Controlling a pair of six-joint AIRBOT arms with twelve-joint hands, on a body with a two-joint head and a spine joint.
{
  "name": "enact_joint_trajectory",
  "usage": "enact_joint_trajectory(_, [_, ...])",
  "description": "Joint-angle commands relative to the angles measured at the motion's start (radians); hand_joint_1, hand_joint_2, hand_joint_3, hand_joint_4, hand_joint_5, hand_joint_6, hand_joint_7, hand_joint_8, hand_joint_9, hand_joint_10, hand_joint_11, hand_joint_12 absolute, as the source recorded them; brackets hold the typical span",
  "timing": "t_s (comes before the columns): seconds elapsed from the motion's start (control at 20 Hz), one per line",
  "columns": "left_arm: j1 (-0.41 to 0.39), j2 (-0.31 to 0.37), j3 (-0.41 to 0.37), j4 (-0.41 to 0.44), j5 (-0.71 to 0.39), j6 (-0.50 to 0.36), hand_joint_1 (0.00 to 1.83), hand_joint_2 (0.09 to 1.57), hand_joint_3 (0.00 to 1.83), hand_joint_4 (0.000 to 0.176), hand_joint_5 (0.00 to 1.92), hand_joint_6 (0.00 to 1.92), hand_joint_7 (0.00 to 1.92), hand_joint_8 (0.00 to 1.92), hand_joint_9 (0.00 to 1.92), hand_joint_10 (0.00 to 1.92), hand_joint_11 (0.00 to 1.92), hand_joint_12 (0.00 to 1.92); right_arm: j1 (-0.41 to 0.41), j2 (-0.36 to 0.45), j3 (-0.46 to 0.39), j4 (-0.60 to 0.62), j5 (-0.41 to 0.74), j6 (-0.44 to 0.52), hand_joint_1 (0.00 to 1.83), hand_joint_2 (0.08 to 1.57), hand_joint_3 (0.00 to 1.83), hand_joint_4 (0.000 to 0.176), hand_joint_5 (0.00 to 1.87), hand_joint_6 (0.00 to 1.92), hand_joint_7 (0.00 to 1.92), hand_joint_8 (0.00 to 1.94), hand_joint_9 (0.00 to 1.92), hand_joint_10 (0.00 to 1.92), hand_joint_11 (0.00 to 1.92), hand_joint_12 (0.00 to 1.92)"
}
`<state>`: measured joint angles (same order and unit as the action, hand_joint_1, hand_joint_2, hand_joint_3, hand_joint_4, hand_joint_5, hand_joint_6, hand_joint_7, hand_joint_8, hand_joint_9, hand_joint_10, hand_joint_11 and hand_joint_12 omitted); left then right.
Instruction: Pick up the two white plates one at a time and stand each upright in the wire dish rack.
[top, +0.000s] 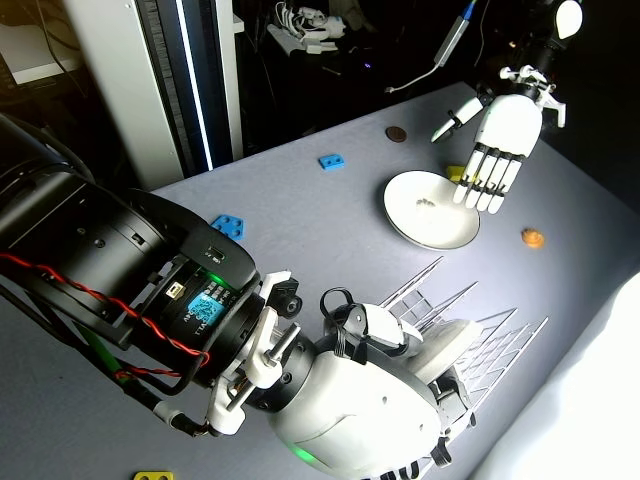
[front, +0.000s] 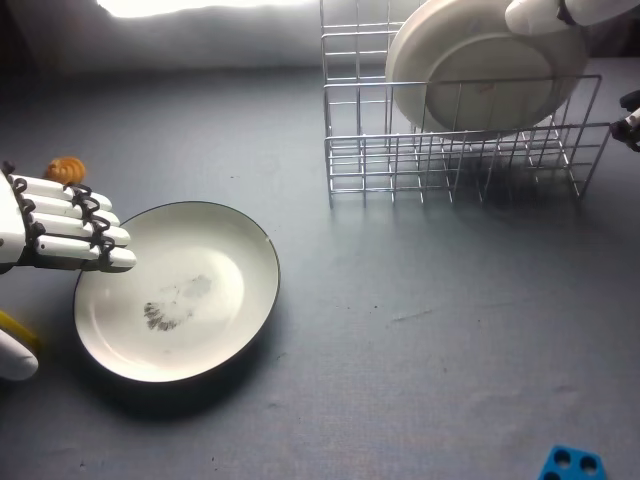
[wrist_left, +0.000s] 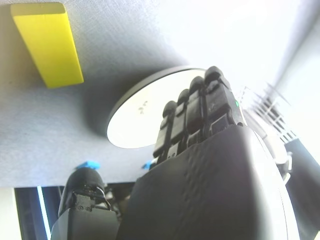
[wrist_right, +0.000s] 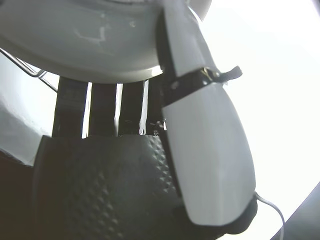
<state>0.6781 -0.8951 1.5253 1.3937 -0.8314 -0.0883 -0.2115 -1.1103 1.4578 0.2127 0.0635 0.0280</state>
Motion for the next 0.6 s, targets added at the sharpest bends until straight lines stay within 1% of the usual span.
enact_joint_trajectory(0.0, [-0.004, 0.004, 0.009, -0.056, -0.029, -0.006, 0.00, 1.07, 0.00, 0.000, 0.00, 0.00, 0.00, 0.00, 0.00, 0.00, 0.00, 0.00, 0.006, 0.014, -0.002, 0.015, 0.125, 0.009, 1.23, 1.03, 0.00, 0.000, 0.85, 0.18, 0.98, 0.04, 0.96, 0.09, 0.60, 1.06])
enact_joint_trajectory(0.05, [-0.004, 0.004, 0.010, -0.056, -0.029, -0.006, 0.00, 1.07, 0.00, 0.000, 0.00, 0.00, 0.00, 0.00, 0.00, 0.00, 0.00, 0.00, 0.011, 0.019, -0.011, 0.015, 0.126, 0.004, 1.22, 1.03, 0.00, 0.000, 0.87, 0.10, 0.98, 0.02, 0.96, 0.06, 0.58, 1.06])
enact_joint_trajectory(0.1, [-0.004, 0.004, 0.010, -0.056, -0.029, -0.006, 0.00, 1.07, 0.00, 0.000, 0.00, 0.00, 0.00, 0.00, 0.00, 0.00, 0.00, 0.00, 0.016, 0.024, -0.020, 0.015, 0.126, -0.001, 1.23, 1.03, 0.00, 0.000, 0.88, 0.06, 0.98, 0.01, 0.96, 0.04, 0.58, 1.04])
enact_joint_trajectory(0.25, [-0.003, 0.004, 0.010, -0.056, -0.029, -0.006, 0.00, 1.09, 0.00, 0.000, 0.00, 0.00, 0.00, 0.00, 0.00, 0.00, 0.00, 0.00, 0.029, 0.036, -0.035, 0.015, 0.128, -0.002, 1.21, 1.03, 0.00, 0.000, 0.87, 0.03, 0.95, 0.00, 0.94, 0.02, 0.55, 1.05])
enact_joint_trajectory(0.55, [0.005, 0.001, 0.011, -0.056, -0.026, -0.006, 0.00, 1.08, 0.00, 0.000, 0.00, 0.00, 0.00, 0.00, 0.00, 0.00, 0.00, 0.00, 0.047, 0.045, -0.047, 0.015, 0.130, -0.005, 1.23, 1.04, 0.00, 0.000, 0.87, 0.02, 0.95, 0.00, 0.94, 0.01, 0.55, 1.05])
